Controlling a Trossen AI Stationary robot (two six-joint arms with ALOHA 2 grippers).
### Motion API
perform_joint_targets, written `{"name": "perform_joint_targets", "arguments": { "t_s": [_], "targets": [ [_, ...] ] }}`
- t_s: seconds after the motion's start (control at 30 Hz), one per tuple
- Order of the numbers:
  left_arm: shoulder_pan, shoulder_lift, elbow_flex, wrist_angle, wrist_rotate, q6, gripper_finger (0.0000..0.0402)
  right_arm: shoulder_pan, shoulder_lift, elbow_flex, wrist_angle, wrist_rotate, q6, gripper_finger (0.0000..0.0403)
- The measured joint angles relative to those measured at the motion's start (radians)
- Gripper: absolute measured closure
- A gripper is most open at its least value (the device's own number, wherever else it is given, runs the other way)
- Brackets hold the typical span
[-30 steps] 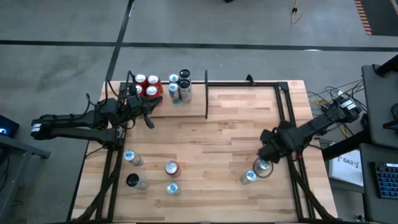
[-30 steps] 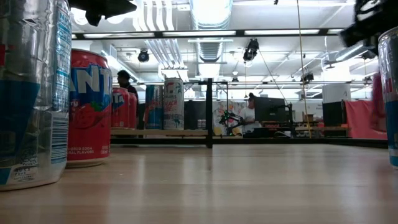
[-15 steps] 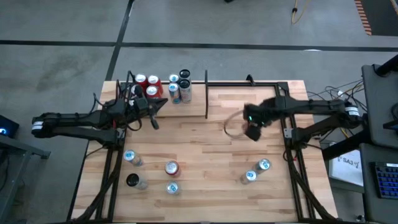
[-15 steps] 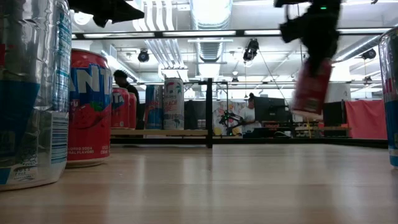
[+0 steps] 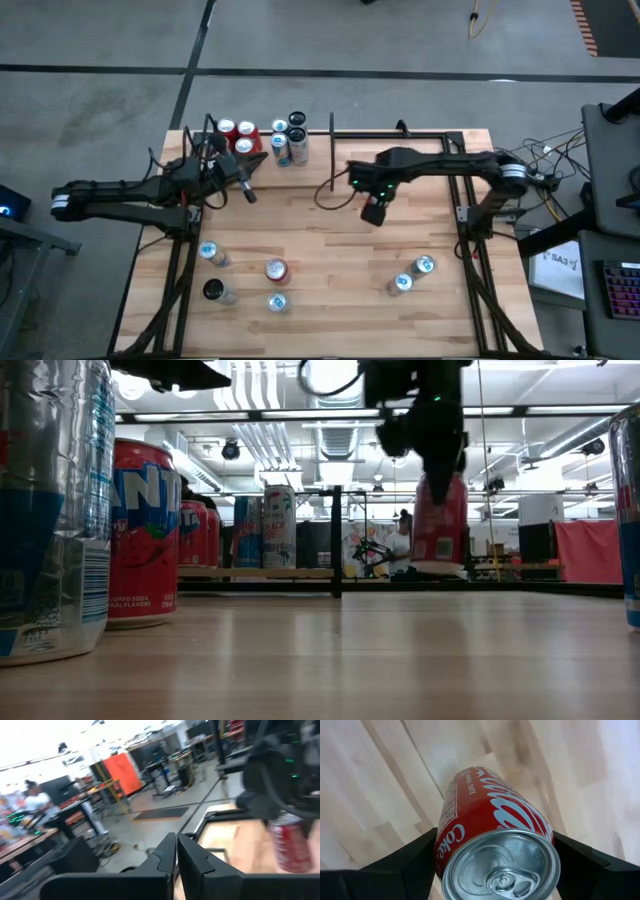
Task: Place canned beverage on shelf
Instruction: Put the red/white soda can on the shelf
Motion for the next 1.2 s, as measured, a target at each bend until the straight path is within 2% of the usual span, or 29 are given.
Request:
{"name": "perform_joint_targets", "arguments": {
  "t_s": [0.17, 0.33, 0.43, 0.53, 0.87, 1.2],
  "targets": [
    [0.0, -0.002, 0.0, -0.032, -0.053, 0.018, 0.0402, 0.002, 0.12, 0.105, -0.02, 0.001, -0.002, 0.0103],
    [0.0, -0.002, 0.0, -0.091, -0.068, 0.024, 0.0402, 0.002, 0.2, 0.189, -0.043, 0.003, 0.157, 0.0103],
    [0.0, -0.003, 0.004, -0.073, -0.091, 0.099, 0.0402, 0.002, 0.228, 0.232, -0.065, 0.0, 0.251, 0.0103],
    [0.0, -0.011, 0.018, -0.126, -0.127, 0.117, 0.0402, 0.002, 0.247, 0.26, -0.076, 0.0, 0.313, 0.0103],
    [0.0, -0.04, 0.014, -0.212, -0.144, 0.096, 0.0402, 0.004, 0.292, 0.272, -0.08, 0.001, 0.432, 0.0103],
    [0.0, -0.06, 0.014, -0.209, -0.144, 0.114, 0.0402, 0.006, 0.31, 0.272, -0.078, 0.0, 0.432, 0.0103]
  ]
}}
